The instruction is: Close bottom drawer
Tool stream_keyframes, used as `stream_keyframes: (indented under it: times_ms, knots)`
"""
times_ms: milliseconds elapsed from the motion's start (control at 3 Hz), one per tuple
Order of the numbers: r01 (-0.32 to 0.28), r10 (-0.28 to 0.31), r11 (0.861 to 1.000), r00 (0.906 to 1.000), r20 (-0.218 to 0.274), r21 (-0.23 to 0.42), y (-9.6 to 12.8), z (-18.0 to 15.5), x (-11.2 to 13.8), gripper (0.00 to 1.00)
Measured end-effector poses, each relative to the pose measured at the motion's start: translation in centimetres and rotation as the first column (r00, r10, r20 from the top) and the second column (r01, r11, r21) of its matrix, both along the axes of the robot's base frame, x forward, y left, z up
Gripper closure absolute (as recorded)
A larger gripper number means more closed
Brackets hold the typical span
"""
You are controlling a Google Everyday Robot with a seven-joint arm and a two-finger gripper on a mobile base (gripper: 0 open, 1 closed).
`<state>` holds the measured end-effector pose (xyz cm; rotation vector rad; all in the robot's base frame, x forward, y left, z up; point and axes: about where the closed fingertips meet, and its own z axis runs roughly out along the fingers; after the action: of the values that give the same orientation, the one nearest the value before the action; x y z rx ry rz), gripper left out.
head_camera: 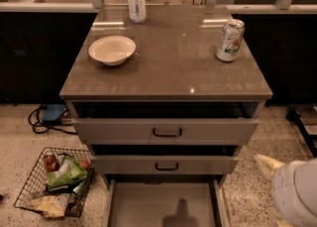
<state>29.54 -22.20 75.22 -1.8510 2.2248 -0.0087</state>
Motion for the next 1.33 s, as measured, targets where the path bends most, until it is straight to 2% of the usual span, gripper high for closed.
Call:
stream_keyframes:
  times_ms: [333,667,1000,1333]
  knots:
    - [0.071,-0.071,0.997,0.9970,-0.031,-0.009,1.6,-3.6,-2.0,0.00]
    - [0.069,-0.070,0.998,0.9971,-0.030,-0.009,1.6,-3.5,-2.0,0.00]
    - [0.058,-0.058,0.998,0.9983,-0.004,-0.005,2.6,-4.8,-0.9,0.00]
    - [0.021,-0.021,1.000,0.9998,-0.001,0.001,4.1,-10.4,-0.4,0.00]
